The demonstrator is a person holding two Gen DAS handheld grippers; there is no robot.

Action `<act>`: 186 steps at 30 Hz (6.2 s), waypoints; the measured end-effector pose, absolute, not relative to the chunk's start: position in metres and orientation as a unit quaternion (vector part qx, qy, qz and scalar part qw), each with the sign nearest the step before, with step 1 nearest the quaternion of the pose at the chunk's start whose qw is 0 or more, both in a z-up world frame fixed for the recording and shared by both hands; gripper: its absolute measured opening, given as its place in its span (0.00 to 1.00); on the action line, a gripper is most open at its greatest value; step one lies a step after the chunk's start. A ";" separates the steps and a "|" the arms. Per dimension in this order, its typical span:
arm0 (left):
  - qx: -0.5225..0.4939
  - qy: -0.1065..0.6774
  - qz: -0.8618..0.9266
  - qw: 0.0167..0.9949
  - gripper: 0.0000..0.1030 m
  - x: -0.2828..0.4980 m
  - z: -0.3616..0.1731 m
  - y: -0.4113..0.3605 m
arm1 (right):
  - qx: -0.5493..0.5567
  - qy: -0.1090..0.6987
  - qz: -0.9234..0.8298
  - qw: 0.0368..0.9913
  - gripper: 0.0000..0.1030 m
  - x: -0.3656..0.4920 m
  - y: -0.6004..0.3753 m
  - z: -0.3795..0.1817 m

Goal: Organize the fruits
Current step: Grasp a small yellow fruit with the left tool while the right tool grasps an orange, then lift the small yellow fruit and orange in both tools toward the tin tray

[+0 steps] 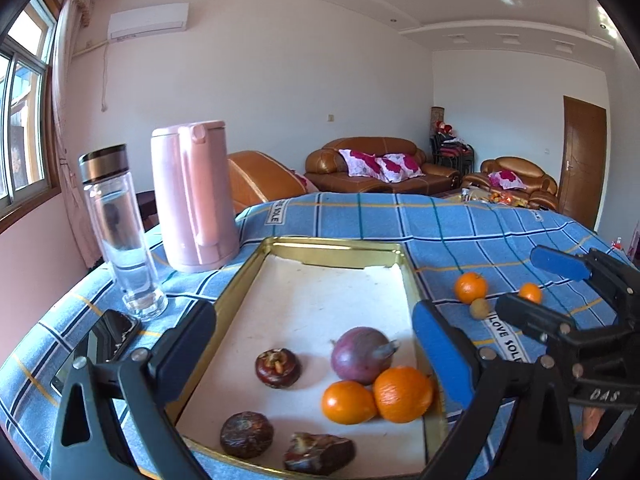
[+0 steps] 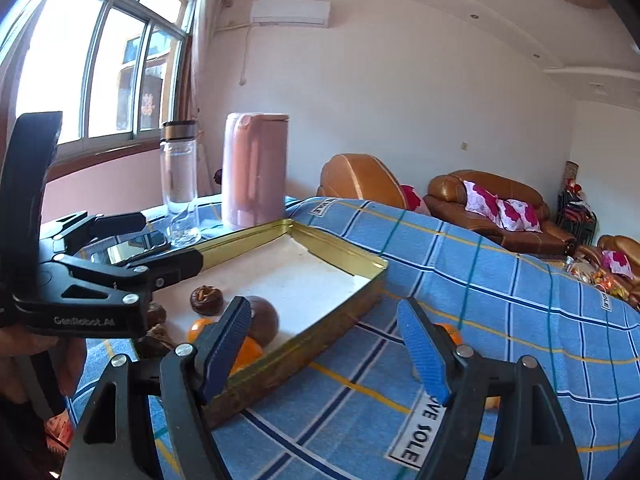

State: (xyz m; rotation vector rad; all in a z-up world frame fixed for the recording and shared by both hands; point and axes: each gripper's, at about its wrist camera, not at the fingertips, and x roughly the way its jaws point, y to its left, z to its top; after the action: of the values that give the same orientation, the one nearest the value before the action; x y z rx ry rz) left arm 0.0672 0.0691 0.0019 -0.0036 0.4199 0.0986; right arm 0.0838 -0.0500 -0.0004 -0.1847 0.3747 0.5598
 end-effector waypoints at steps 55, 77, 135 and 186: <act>-0.001 0.427 -0.131 0.895 0.29 0.230 -0.077 -0.082 | 0.088 0.418 0.157 0.890 0.37 0.206 -0.192 -0.075; 0.005 0.363 -0.140 0.921 0.29 0.207 -0.055 -0.078 | 0.073 0.367 0.180 0.910 0.37 0.191 -0.187 -0.058; 0.014 0.226 -0.132 0.965 0.29 0.159 -0.026 -0.075 | -0.003 0.233 0.179 0.956 0.37 0.144 -0.173 -0.027; 0.001 0.168 -0.106 0.980 0.29 0.125 -0.016 -0.061 | -0.050 0.162 0.172 0.970 0.37 0.110 -0.157 -0.018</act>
State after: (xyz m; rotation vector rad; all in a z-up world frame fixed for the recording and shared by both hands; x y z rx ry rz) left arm 0.1253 -0.0607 -0.0164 0.0012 0.3376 -0.2138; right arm 0.1103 -0.1569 -0.0180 -0.1009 0.3279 0.3479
